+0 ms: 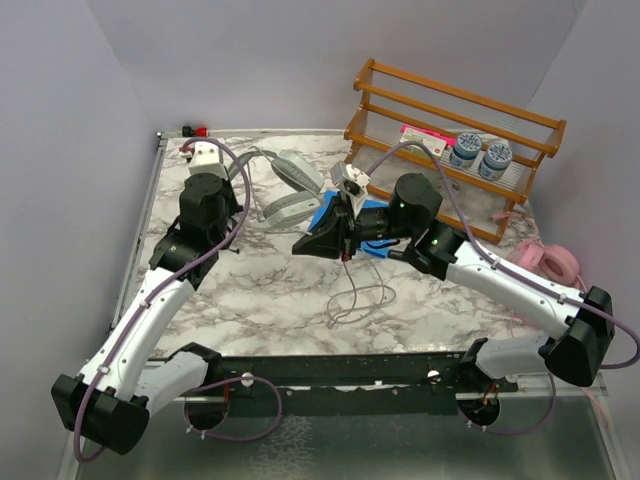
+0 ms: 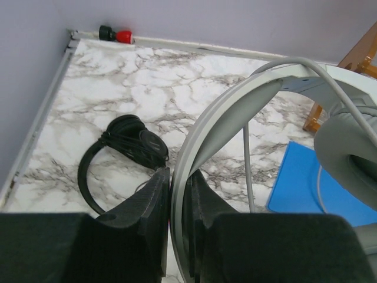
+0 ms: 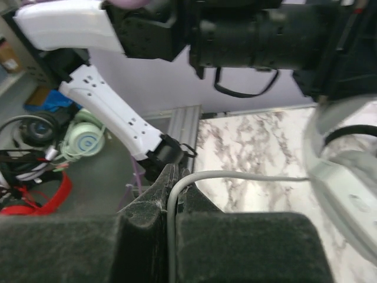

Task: Wrap the headphones
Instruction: Wrap the headphones cable around the headphones.

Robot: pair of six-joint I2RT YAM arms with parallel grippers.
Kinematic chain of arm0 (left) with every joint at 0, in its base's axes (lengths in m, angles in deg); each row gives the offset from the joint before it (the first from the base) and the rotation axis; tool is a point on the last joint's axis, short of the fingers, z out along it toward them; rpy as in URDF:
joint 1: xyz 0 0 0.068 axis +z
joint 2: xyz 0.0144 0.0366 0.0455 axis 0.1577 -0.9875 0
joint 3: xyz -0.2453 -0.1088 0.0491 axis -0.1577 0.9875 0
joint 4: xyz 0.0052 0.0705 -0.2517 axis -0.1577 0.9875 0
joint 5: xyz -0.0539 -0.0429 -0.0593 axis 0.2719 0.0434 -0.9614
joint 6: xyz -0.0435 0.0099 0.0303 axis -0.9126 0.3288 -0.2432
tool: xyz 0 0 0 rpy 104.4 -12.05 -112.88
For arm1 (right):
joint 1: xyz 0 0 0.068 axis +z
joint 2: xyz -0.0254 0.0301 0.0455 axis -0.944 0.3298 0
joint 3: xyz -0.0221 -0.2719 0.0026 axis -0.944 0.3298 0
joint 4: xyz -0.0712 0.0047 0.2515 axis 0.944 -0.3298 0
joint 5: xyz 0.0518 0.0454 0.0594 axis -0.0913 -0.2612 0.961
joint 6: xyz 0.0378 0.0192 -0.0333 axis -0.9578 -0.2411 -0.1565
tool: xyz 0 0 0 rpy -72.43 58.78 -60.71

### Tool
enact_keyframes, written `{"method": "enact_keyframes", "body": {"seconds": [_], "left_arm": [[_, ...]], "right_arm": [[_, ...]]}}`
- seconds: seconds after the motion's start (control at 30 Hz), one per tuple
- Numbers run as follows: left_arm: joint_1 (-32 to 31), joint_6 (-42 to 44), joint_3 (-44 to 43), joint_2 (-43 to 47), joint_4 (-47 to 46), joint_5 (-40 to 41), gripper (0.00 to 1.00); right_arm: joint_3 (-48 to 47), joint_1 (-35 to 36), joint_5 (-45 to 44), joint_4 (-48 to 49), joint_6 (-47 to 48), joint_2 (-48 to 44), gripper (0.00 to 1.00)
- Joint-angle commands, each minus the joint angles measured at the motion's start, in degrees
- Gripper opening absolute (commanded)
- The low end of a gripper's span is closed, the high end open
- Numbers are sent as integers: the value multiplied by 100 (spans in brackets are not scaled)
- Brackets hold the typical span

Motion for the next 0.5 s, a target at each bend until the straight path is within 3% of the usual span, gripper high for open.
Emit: {"method": "enact_keyframes", "body": {"seconds": [0.0,0.1,0.2,0.47], "left_arm": [[36,1297,350,579,-606,13,0],[25,1879,601,837,-575,-400,0],[8,2130,768,987,-433,-877,0],[-82,2250,665,961,104,-1573,0]], "right_arm": [[-940,45,-699,-2624,1735,-250,3],[-1435,51,-1850,-3642,2457,-175,5],[-1711,48,-2829,-4050,2816,-85,5],[-2266,53,-3810,-4525,3535,349,1]]}}
